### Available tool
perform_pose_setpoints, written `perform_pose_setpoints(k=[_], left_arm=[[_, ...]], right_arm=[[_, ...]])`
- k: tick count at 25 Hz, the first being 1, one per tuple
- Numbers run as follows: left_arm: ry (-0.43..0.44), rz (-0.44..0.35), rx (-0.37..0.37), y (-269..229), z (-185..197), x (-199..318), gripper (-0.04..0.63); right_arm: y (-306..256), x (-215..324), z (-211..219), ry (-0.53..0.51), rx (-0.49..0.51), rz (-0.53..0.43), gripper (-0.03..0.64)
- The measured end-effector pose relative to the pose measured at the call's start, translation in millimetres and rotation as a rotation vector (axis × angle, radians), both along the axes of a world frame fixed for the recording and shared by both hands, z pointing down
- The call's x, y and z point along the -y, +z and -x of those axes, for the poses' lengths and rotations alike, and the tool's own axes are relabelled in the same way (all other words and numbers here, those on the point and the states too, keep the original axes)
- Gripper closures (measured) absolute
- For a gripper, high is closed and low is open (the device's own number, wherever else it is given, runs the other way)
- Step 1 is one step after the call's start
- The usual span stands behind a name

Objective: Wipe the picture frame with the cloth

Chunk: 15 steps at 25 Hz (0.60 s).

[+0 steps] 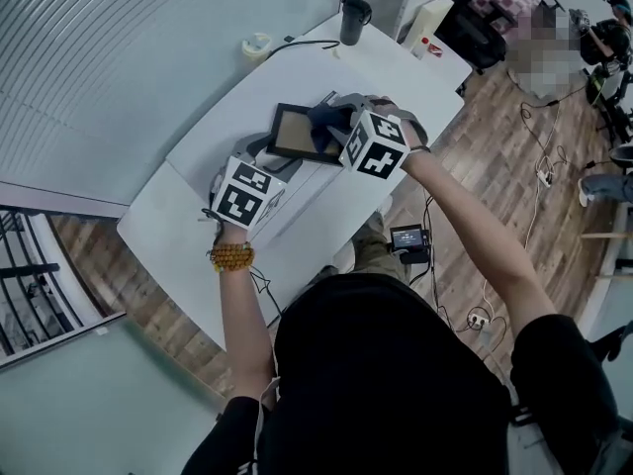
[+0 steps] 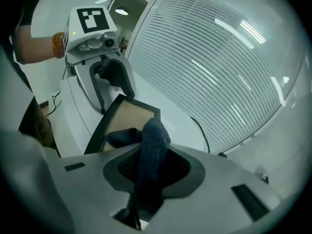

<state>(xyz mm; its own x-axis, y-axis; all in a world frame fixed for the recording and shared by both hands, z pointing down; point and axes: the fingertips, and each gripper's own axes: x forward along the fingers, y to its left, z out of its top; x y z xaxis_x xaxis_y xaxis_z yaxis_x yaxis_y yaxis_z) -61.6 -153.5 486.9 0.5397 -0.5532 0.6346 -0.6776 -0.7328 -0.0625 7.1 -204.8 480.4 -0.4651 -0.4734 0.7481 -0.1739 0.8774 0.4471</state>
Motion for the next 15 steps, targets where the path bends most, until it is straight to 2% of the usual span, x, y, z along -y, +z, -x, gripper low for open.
perform_pose_setpoints(k=[2, 4, 8, 12, 15], left_arm=[[-0.002, 0.000, 0.001, 1.8, -0.2, 0.2, 0.316], [-0.006, -0.001, 0.002, 2.4, 0.3, 0.1, 0.316], [-0.012, -0.003, 0.001, 1.6, 0.3, 0.1, 0.316], [-0.011, -0.001, 0.003, 2.3, -1.8, 0.2, 0.314], [-0.013, -0.001, 0.002, 2.3, -0.8, -1.6, 0.314]], right_arm=[[7.3, -7.0, 5.1, 0.010, -0.021, 0.037, 0.538], [8.9, -14.4, 9.6, 0.031, -0.019, 0.157, 0.540], [9.7, -23.9, 10.1, 0.096, 0.067, 0.418, 0.541], [6.4, -42.1, 16.9, 0.063, 0.153, 0.632, 0.541], [3.6, -57.8, 20.5, -0.003, 0.191, 0.732, 0.541]])
